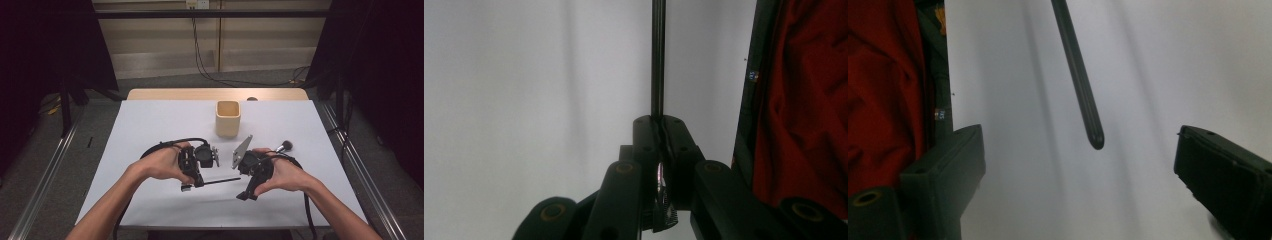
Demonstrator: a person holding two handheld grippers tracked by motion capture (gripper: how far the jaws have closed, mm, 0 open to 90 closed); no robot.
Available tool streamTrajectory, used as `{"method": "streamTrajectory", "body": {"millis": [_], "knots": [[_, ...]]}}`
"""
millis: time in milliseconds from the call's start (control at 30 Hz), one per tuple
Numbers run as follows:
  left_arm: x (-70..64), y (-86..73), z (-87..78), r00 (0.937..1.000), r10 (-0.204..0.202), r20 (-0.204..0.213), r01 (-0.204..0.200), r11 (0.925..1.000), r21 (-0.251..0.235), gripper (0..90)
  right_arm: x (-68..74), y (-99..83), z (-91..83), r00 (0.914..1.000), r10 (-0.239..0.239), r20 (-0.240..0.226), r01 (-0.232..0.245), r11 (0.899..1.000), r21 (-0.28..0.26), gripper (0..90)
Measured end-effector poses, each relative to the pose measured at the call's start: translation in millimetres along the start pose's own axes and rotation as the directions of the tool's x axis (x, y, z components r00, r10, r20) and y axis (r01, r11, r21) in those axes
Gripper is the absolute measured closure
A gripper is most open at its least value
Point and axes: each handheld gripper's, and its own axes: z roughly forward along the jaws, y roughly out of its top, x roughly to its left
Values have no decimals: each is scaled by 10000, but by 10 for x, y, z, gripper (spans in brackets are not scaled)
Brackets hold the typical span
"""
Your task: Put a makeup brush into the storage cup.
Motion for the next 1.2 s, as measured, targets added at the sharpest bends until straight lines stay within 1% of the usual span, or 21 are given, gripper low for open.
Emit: {"method": "streamTrajectory", "body": {"millis": [33, 100, 167, 200, 233, 267, 300, 333, 367, 400, 467, 533, 633, 667, 833, 867, 900, 933, 1067, 1167, 1200], "knots": [[-7, 1, 10, 10000, -65, 13, 65, 10000, -33, 859, -12, 5, -3, 10000, 35, 36, -36, 9999, 110, 68], [-1, 5, 26, 10000, 29, 27, -29, 10000, 25, 859, -25, 12, -20, 10000, 44, 31, -45, 10000, 52, 98], [6, 11, 35, 10000, 23, 66, -24, 9999, 123, 859, -29, 12, -44, 9994, -337, -30, 337, 9994, -111, 211], [9, 12, 47, 9999, -82, 88, 81, 9999, 69, 859, -26, 17, -43, 9990, -431, -65, 431, 9991, -54, 219], [9, 13, 58, 9999, -113, 66, 113, 9999, 17, 859, -41, 29, -32, 9995, -324, -22, 324, 9994, 78, 257], [5, 16, 67, 9998, -190, 59, 190, 9998, -26, 859, -41, 29, -32, 9995, -324, -22, 324, 9994, 78, 257], [15, 25, 81, 10000, -59, 65, 59, 10000, 42, 858, -52, 32, -28, 9997, -246, -74, 247, 9996, 145, 279], [16, 30, 99, 9999, -76, 109, 76, 10000, 27, 859, -71, 38, -10, 9996, -182, -196, 188, 9994, 289, 339], [16, 35, 112, 9998, -122, 130, 122, 9999, 36, 859, -71, 38, -10, 9996, -182, -196, 188, 9994, 289, 339], [21, 44, 138, 9998, -158, 125, 157, 9999, 58, 859, -80, 40, -5, 9994, -280, -209, 286, 9991, 325, 375], [27, 58, 155, 9998, -143, 153, 142, 9999, 79, 859, -82, 46, 9, 9982, -391, -457, 410, 9983, 403, 416], [34, 67, 163, 9999, -2, 162, 0, 9999, 129, 859, -77, 56, 24, 9969, -598, -502, 619, 9972, 422, 479], [36, 70, 168, 9999, -39, 114, 38, 9999, 94, 859, -86, 73, 32, 9961, -664, -586, 687, 9969, 371, 568], [61, 74, 153, 9998, 216, 18, -216, 9994, 287, 859, -94, 81, 39, 9960, -663, -600, 684, 9971, 335, 613], [54, 70, 163, 10000, -88, -42, 88, 9999, 83, 859, -107, 92, 41, 9962, -558, -671, 576, 9980, 253, 693], [56, 69, 166, 10000, -79, 35, 79, 9999, 123, 859, -111, 93, 41, 9960, -563, -698, 579, 9981, 208, 704], [70, 70, 158, 9999, 150, 14, -150, 9995, 278, 859, -116, 93, 40, 9957, -567, -739, 582, 9981, 191, 723], [67, 70, 157, 9998, 175, -19, -174, 9995, 261, 859, -119, 92, 41, 9956, -582, -736, 596, 9981, 171, 747], [38, 66, 168, 9999, -117, 3, 117, 9999, -99, 859, -121, 97, 53, 9943, -700, -803, 711, 9974, 113, 811], [33, 58, 168, 10000, -97, -22, 97, 9999, -96, 859, -120, 99, 59, 9942, -760, -763, 771, 9970, 116, 837], [38, 55, 161, 10000, 15, -21, -15, 10000, -67, 858, -127, 91, 64, 9928, -945, -737, 949, 9955, 22, 844]]}}
